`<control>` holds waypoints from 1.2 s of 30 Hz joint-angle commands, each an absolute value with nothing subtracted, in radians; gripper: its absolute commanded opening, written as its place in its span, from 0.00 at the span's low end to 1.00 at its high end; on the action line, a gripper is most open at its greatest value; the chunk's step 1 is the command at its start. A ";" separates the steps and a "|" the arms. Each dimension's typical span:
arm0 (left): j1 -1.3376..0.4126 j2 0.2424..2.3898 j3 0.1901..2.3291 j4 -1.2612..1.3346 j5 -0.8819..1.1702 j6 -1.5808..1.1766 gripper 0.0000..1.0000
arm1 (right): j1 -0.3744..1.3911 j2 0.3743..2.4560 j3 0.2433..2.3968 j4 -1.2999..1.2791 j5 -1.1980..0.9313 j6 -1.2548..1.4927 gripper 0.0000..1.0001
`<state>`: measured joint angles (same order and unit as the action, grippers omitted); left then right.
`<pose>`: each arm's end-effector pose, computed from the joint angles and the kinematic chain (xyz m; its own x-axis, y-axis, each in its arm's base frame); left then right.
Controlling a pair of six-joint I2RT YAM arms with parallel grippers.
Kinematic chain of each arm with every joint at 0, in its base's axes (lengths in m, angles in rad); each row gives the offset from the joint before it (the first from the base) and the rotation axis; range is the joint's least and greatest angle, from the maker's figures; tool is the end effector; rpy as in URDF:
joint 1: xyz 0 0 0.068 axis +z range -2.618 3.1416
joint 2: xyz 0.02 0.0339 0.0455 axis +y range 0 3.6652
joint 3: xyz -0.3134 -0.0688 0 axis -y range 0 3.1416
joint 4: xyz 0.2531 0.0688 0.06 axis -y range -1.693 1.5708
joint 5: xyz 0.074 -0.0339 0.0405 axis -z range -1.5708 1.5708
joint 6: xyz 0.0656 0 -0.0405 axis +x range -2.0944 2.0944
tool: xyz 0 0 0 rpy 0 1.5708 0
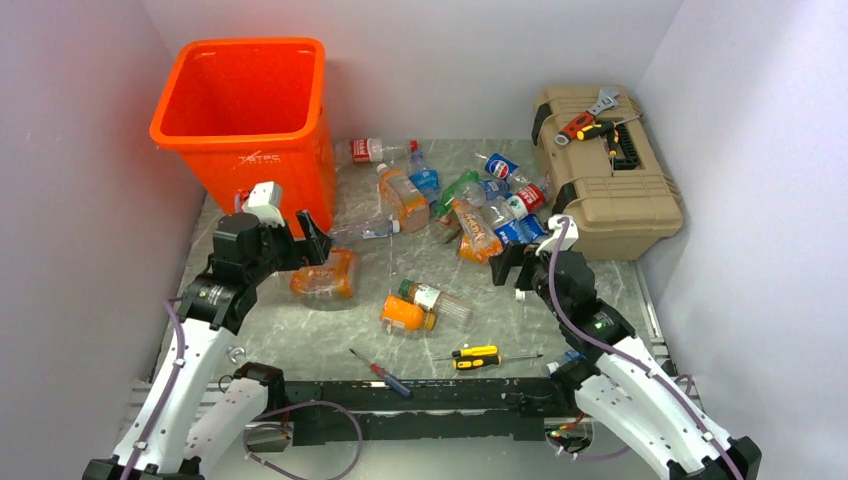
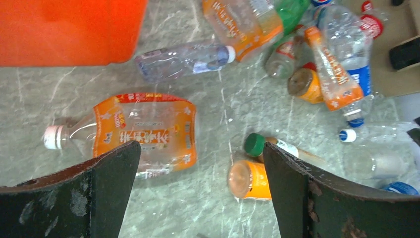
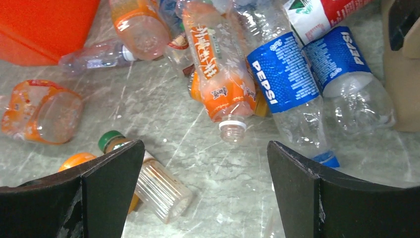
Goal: Put the plastic bottles in the bin
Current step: Pick up the plastic bottle at the center of the board.
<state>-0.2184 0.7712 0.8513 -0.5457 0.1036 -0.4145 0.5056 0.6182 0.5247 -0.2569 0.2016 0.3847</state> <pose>0.1617 -0.0428 0.3495 -0.5243 -0.2940 -0.7992 0.1033 0.9096 -0.4024 0.1394 0.0622 0.2838 -0.3947 0.2018 -0.8964 -0.1746 0.9413 0.2888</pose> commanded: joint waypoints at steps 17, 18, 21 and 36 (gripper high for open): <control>-0.218 0.727 0.857 -0.496 0.161 -0.469 0.99 | 0.506 0.765 0.648 -0.450 0.316 0.511 0.96; -0.218 0.724 0.850 -0.491 0.162 -0.473 0.99 | 0.506 0.790 0.645 -0.462 0.314 0.514 0.95; -0.218 0.733 0.845 -0.488 0.158 -0.489 0.99 | 0.514 0.840 0.615 -0.416 0.300 0.497 0.92; -0.218 0.724 0.824 -0.459 0.237 -0.490 0.99 | 0.560 1.310 0.844 -0.254 0.373 0.383 0.95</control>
